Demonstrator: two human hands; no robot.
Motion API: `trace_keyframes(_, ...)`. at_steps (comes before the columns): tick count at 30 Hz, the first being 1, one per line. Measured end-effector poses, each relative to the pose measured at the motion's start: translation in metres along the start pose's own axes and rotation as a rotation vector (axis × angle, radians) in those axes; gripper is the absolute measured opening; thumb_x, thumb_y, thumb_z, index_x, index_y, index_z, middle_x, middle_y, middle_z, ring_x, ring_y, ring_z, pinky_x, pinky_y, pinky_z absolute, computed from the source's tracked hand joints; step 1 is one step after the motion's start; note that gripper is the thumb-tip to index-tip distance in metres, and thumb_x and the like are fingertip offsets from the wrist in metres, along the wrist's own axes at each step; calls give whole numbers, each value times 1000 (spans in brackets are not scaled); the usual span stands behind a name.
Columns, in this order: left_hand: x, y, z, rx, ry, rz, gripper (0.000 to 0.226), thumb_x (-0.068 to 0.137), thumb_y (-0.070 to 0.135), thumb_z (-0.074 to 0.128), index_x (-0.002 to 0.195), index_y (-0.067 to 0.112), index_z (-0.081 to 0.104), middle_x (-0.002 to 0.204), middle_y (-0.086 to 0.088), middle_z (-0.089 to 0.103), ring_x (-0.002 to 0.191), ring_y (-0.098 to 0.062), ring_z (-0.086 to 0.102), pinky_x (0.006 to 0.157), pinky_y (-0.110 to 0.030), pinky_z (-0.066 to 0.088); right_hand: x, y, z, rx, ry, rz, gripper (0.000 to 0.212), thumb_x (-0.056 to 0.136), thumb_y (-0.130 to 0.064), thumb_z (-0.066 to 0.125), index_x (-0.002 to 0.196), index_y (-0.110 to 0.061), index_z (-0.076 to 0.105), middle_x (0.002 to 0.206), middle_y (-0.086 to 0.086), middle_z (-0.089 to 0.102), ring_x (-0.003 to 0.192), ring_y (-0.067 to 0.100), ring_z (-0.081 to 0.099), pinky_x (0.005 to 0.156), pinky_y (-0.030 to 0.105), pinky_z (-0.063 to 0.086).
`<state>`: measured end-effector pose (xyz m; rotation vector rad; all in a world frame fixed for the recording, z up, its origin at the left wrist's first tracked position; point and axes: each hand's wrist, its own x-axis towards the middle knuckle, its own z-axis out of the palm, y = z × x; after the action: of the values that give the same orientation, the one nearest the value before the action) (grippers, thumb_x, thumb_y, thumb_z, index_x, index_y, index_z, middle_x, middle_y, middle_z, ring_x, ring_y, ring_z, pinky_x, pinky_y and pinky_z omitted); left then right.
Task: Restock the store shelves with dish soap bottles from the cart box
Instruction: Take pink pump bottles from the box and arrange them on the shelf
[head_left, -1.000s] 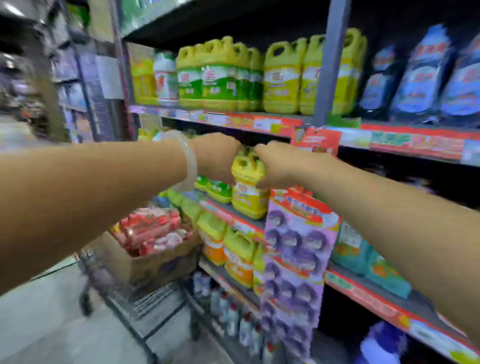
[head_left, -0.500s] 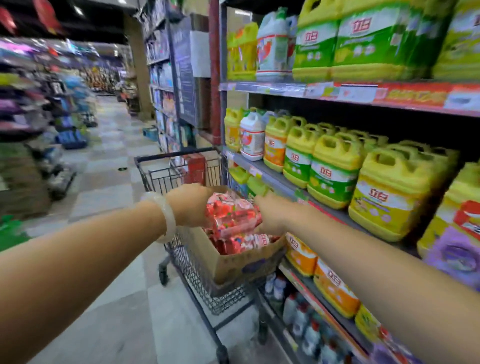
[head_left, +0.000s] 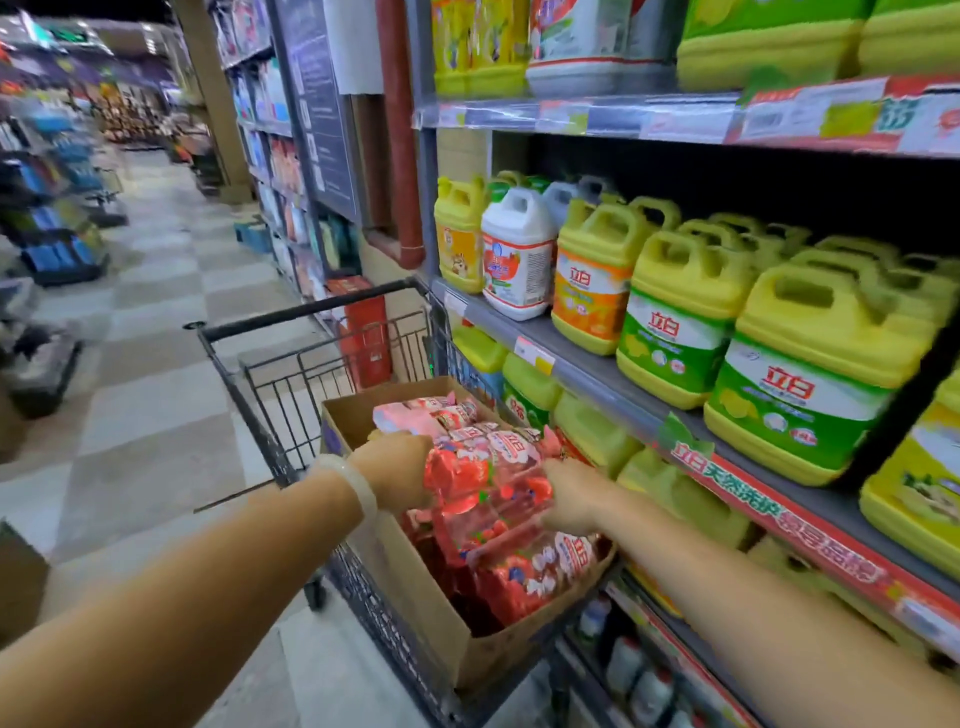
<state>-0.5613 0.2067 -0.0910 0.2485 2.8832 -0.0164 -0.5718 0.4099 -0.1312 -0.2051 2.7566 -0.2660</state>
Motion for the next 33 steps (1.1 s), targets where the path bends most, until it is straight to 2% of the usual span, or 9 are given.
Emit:
trace_keyframes(6, 114, -31, 30, 0, -119, 144, 56, 87, 36, 61, 133, 9, 45, 133, -9, 53, 121, -27, 50, 98, -34, 42, 80, 8, 48, 401, -14, 180, 69, 82, -46, 64, 136, -13, 36, 126, 4, 58, 110, 18, 56, 92, 23, 43)
trace_keyframes(9, 164, -34, 38, -2, -123, 323, 49, 90, 35, 54, 129, 6, 47, 129, -13, 54, 118, -29, 52, 94, -34, 41, 112, 2, 67, 644, 81, 366, 100, 54, -76, 67, 126, -9, 51, 118, 7, 63, 103, 17, 60, 92, 26, 47)
trace_keyframes(11, 188, -35, 40, -38, -164, 427, 50, 90, 36, 53, 128, 4, 50, 126, -15, 56, 117, -29, 53, 92, -32, 41, 125, -6, 75, 737, 117, 504, 102, 50, -72, 68, 125, -5, 52, 121, 11, 62, 108, 21, 60, 88, 23, 45)
trace_keyframes(14, 223, -38, 47, -98, -210, 533, 62, 81, 51, 43, 118, 2, 54, 118, -17, 59, 113, -32, 55, 93, -35, 43, 131, -25, 72, 826, 134, 760, 117, 61, -69, 68, 142, 1, 21, 139, 15, 45, 127, 26, 47, 99, 27, 39)
trace_keyframes(16, 242, -37, 54, -110, -239, 584, 51, 84, 46, 46, 106, 1, 55, 109, -18, 61, 106, -35, 57, 89, -38, 45, 141, -32, 74, 858, 163, 871, 121, 70, -60, 70, 146, 2, 0, 146, 17, 36, 133, 29, 40, 104, 28, 35)
trace_keyframes(19, 256, -34, 64, -80, -281, 632, 37, 87, 32, 55, 109, 1, 54, 112, -17, 59, 106, -34, 56, 86, -36, 45, 153, -34, 83, 959, 253, 965, 135, 63, -50, 81, 147, -6, -15, 144, 18, 39, 129, 31, 45, 103, 30, 39)
trace_keyframes(22, 265, -32, 78, -33, -276, 702, 45, 83, 36, 59, 114, 6, 51, 116, -17, 54, 113, -32, 50, 93, -37, 45, 158, -33, 88, 1006, 275, 1029, 137, 63, -39, 82, 147, -14, -23, 147, 18, 35, 131, 33, 42, 99, 31, 40)
trace_keyframes(29, 267, -25, 74, -16, -225, 883, 47, 84, 44, 60, 113, 7, 57, 117, -13, 53, 115, -29, 46, 99, -36, 36, 140, -30, 89, 1264, 532, 1069, 109, 56, -14, 88, 141, -9, 20, 127, 11, 54, 111, 26, 56, 91, 35, 50)
trace_keyframes(33, 263, -20, 69, -262, -527, 923, 50, 74, 49, 73, 99, 6, 65, 91, -5, 63, 84, -18, 57, 77, -31, 44, 115, -24, 78, 1438, 639, 930, 88, 59, 0, 85, 131, -8, 35, 98, 0, 65, 83, 13, 65, 60, 23, 53)
